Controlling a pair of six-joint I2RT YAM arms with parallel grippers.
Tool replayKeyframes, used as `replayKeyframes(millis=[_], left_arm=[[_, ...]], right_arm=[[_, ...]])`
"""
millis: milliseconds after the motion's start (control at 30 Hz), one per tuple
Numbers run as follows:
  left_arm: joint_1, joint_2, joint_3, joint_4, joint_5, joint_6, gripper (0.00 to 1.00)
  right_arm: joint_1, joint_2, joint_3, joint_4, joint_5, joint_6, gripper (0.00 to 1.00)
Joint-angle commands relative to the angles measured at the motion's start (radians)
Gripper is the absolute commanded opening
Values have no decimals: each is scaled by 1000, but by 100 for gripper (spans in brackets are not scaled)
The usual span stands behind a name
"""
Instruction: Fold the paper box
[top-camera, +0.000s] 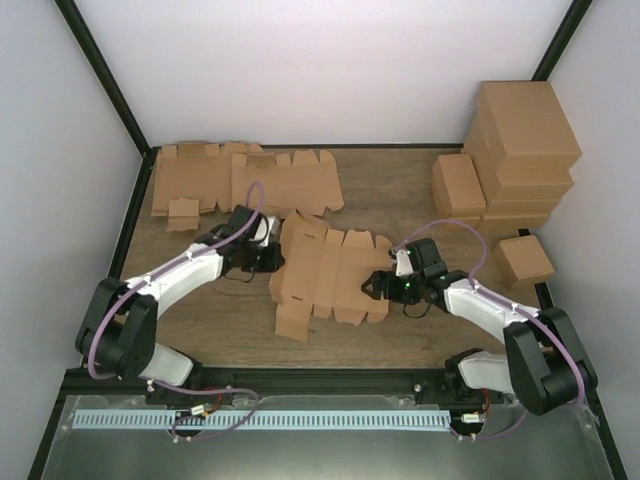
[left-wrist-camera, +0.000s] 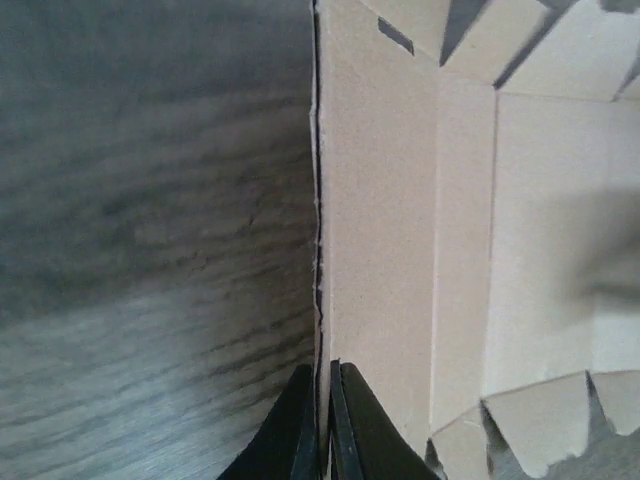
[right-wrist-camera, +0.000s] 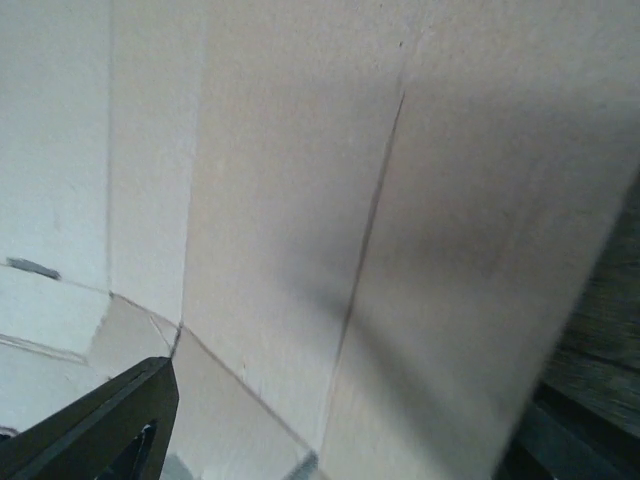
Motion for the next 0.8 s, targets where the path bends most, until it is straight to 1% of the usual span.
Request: replayKeyframes(millis=[0,100,200,267,400,500,567,667,767], left_arm=[[-86,-38,168,-318,-240,150,4],[-154,6,269,-437,-343,223,4],[-224,72,358,-548,-502,274,4],[-265,107,405,-587,-609,290,4],[-349,163,520,-639,-761,322,4],[-436,202,563,-644,-923,383,4],[-495,229,573,-624,-999,413,4],[-574,267,556,-573,-1121,455,4],[-623,306,539,-536,-1251,476,4]], right_arm=[[-4,-63,43,-47,104,22,85],[-3,-89,57,-63,174,40,87],[-4,-105,73,-72,215,46,87],[-4,-113,82,-70,227,45,87],[-3,-109,94,-52,216,20,86],[-3,-86,96,-29,156,-8,82],[-4,-68,92,-7,78,-35,79],[-3,-35,90,16,15,-69,76],[-3,-23,91,51,-20,-89,72]])
